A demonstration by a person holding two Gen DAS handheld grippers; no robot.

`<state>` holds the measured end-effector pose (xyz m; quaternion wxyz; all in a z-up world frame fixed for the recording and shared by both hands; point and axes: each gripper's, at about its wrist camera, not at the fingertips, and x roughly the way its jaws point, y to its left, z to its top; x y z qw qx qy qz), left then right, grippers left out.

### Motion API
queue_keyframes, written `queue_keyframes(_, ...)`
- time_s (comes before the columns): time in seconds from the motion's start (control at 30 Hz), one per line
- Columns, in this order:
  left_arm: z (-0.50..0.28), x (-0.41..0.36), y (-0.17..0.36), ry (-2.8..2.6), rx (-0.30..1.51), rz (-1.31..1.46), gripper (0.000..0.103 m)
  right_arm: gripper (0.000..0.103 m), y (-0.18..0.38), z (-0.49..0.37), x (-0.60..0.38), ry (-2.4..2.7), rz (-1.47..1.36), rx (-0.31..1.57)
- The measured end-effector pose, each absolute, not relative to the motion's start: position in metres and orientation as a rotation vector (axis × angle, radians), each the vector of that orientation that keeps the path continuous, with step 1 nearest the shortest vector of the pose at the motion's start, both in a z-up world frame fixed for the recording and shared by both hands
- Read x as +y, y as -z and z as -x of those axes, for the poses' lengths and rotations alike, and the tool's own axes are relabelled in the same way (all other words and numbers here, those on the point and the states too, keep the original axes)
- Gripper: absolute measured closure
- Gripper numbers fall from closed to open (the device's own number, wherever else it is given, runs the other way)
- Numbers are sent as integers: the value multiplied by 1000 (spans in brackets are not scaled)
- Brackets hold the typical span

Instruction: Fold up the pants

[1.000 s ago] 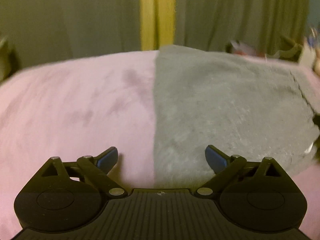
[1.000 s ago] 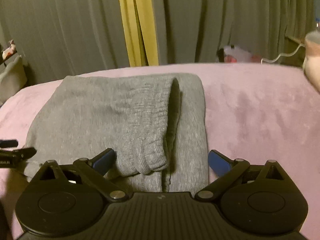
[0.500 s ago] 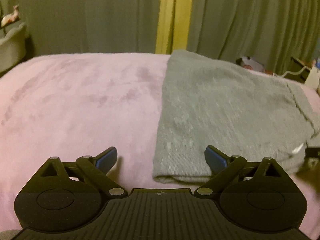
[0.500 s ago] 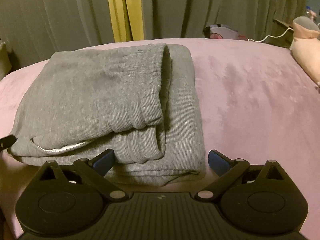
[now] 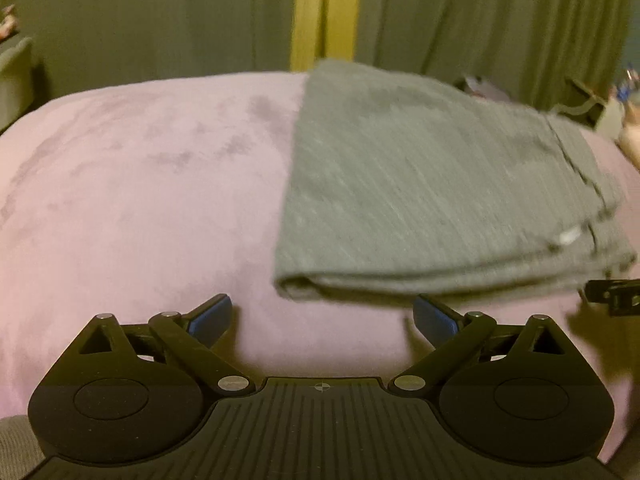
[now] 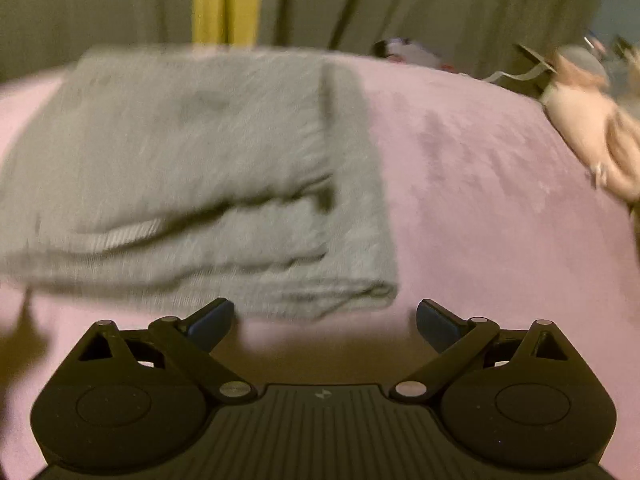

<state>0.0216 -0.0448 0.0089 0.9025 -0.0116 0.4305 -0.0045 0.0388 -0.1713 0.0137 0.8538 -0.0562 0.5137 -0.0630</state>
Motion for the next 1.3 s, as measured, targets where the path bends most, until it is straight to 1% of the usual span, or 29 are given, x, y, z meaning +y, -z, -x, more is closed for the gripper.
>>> queue_keyframes(0.03,-21,-49,-8,12,898,4,3,4,-13,-37,-163,126,172,1088)
queue_keyframes(0.13,-19,-57,-6,6,911,-45,3,4,-18,-21,-147,103,232,1019)
queue_keyframes(0.33,-20,-68,-1,3,946,-80,3,4,-20,2,-129,18,175,977)
queue_keyframes(0.57,-11,-71,-13,11,897,-80,3,4,-24,9,-124,-42,147,927)
queue_keyframes(0.87,-12,-72,-14,38,882,-50,3,4,-30,6,-147,12,-40,890)
queue_keyframes(1.1,-20,-77,-5,53,905,-66,3,4,-25,2,-140,16,-16,896)
queue_keyframes(1.3,-21,-75,-5,65,889,-43,3,4,-23,0,-138,23,-14,893)
